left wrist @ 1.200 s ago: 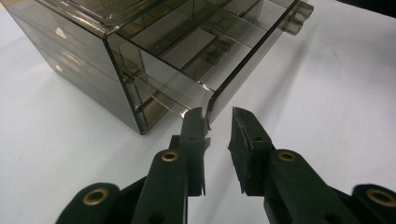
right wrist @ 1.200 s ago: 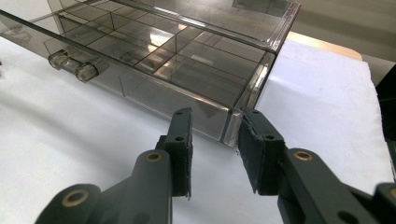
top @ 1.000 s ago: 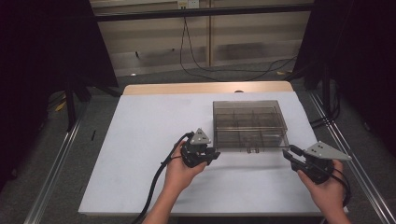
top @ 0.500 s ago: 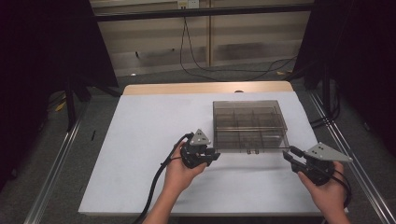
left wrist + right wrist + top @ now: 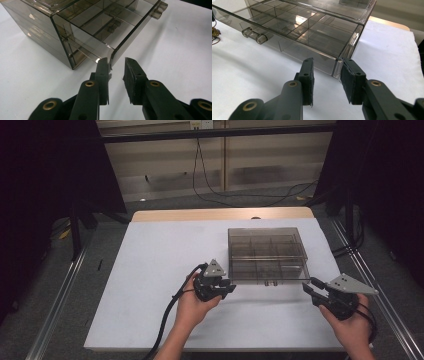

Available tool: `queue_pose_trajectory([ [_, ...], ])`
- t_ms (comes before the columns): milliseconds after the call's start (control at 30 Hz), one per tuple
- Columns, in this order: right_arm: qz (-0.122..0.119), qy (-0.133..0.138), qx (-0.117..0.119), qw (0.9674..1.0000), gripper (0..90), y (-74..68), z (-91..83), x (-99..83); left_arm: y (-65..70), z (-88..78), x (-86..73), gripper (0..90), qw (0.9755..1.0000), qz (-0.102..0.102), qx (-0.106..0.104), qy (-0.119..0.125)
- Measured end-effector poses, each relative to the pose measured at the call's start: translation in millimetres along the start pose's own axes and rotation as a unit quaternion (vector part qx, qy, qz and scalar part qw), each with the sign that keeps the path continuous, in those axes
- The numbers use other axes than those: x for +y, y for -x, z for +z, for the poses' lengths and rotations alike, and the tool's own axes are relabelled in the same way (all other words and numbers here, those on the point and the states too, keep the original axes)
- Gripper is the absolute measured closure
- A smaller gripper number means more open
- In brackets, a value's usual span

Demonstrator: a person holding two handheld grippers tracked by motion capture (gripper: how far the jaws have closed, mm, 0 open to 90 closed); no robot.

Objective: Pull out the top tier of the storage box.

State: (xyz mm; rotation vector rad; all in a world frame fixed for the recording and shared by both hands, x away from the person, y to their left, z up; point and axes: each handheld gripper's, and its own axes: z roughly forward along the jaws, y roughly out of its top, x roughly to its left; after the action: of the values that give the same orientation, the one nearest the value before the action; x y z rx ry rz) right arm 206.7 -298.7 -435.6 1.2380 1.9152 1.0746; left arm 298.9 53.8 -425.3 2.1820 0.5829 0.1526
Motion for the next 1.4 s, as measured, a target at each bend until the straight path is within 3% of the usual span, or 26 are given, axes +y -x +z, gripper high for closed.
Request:
queue_pose_trajectory([
  [1100,0.008,-0.008,0.008,0.9999,64.1,-1.5,-7.4,-1.9,4.7,-2.2,-1.6,73.9,0.9999,0.005,-0.005,-0.01],
  [1267,0.005,-0.008,0.01,0.9999,60.9,-1.8,-7.4,-2.7,3.0,-1.9,-1.6,70.2,0.9998,0.002,-0.016,-0.009],
  [1400,0.004,-0.011,0.015,0.9998,56.4,-1.2,-6.5,-3.5,2.1,-0.4,-2.8,64.4,0.9997,0.001,-0.009,-0.021],
])
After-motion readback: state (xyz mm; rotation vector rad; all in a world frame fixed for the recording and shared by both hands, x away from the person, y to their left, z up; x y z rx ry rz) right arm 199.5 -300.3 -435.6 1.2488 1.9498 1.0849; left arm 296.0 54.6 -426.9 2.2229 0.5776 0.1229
